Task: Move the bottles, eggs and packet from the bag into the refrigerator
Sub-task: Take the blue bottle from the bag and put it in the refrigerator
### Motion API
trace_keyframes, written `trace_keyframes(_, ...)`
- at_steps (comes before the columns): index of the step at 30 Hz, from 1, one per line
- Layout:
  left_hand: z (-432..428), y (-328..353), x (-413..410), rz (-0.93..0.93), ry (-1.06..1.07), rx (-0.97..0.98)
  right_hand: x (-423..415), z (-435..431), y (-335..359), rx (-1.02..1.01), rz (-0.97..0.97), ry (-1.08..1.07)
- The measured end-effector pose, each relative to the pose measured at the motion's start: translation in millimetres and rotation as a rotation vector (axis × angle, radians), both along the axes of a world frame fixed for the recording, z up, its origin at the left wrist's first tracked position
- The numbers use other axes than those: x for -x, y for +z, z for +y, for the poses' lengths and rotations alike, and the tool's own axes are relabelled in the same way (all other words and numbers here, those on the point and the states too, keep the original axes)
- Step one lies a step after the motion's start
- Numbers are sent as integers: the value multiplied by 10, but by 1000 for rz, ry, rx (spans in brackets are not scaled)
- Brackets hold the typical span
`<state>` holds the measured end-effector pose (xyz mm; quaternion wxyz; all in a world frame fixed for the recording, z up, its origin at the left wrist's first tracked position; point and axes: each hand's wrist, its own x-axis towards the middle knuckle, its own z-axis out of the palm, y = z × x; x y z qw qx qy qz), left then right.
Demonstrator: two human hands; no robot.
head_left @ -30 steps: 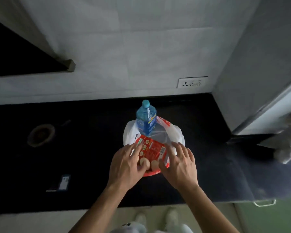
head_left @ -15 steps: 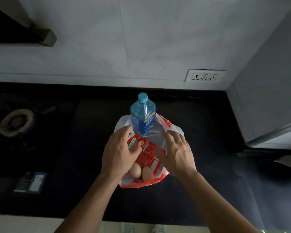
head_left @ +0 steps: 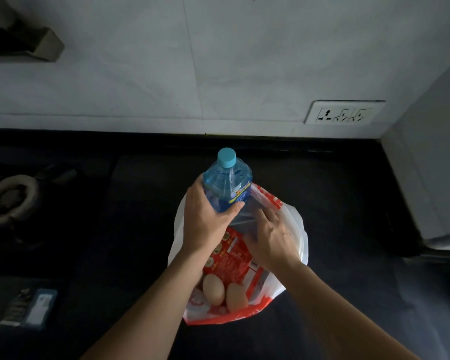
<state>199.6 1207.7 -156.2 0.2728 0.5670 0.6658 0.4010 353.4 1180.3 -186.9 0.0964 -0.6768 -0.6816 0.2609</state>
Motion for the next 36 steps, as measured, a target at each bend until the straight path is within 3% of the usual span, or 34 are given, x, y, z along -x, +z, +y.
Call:
trace_keyframes(13,87,59,95,-162,48,107,-8,-43,-157,-20,-61,64)
trace_keyframes(20,-81,533,259,-330,-41,102,24,-56,-48,-31,-38,47)
trace_keyframes(23,-243,867,270,-396,-102,80,12,-77,133,-127,52,3)
trace_keyframes(28,-586,1401,273,-533,-214,17,14,-260,550,-212,460,-187)
trace_keyframes(33,-895,1708,210,-639,-305,-28,190,-569,1163,131,1477,-393)
trace_keyframes(35,-1002,1797,192,-618,-328,-42,302,-719,1356,144,1666,-453)
trace_keyframes(36,-1044,1835,190,-608,-345,-44,345,-784,1407,80,1669,-468)
